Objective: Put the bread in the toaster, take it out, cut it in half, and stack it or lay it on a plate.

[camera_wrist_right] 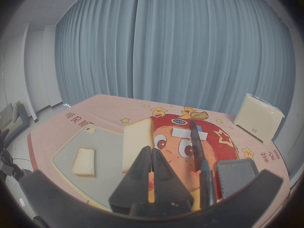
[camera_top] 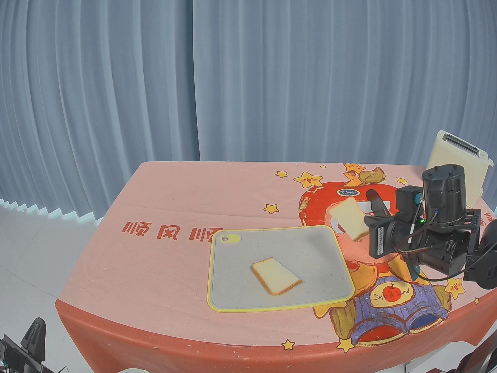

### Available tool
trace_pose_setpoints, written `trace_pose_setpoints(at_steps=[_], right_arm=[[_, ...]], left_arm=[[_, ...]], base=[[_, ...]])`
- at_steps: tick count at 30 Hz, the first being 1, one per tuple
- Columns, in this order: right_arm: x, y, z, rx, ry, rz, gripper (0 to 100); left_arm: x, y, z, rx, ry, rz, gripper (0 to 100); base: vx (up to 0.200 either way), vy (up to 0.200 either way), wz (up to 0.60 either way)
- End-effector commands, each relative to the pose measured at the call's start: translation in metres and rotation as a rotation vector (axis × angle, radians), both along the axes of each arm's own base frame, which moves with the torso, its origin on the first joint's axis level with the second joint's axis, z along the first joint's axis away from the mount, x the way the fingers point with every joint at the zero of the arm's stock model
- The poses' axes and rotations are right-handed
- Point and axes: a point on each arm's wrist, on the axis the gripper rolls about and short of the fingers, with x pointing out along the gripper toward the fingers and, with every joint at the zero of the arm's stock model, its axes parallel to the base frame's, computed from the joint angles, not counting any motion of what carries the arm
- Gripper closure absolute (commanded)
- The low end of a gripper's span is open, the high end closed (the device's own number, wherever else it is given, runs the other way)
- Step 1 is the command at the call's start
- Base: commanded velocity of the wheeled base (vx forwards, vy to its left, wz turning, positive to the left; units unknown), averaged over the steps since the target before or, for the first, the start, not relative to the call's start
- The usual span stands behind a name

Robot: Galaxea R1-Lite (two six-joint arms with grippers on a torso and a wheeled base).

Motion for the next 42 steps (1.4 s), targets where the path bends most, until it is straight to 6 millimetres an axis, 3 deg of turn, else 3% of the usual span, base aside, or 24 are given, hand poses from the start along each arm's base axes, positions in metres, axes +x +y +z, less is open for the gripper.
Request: trace_pose_setpoints(at_steps=[1,28,42], right_arm=[[-0.005,-0.007,0.009,0.021,-0.030,-0.011,100],[0.001,-0.032,0.015,0.010,-0.054,-0.124,100],[0.006,-0.035,0.005,-0.015,-0.025,-0.160,100]], left_arm=[[0.000,0.000,-0.005,0.000,0.001,0.000,100],[0.000,0.000,-0.005,-0.002,0.000,0.019,100],[0.000,0.000,-0.005,-0.005,0.000,0.017,100]], base=[[0.000,0.000,0.00],[0.000,-0.200,0.00],[0.000,0.000,0.00]])
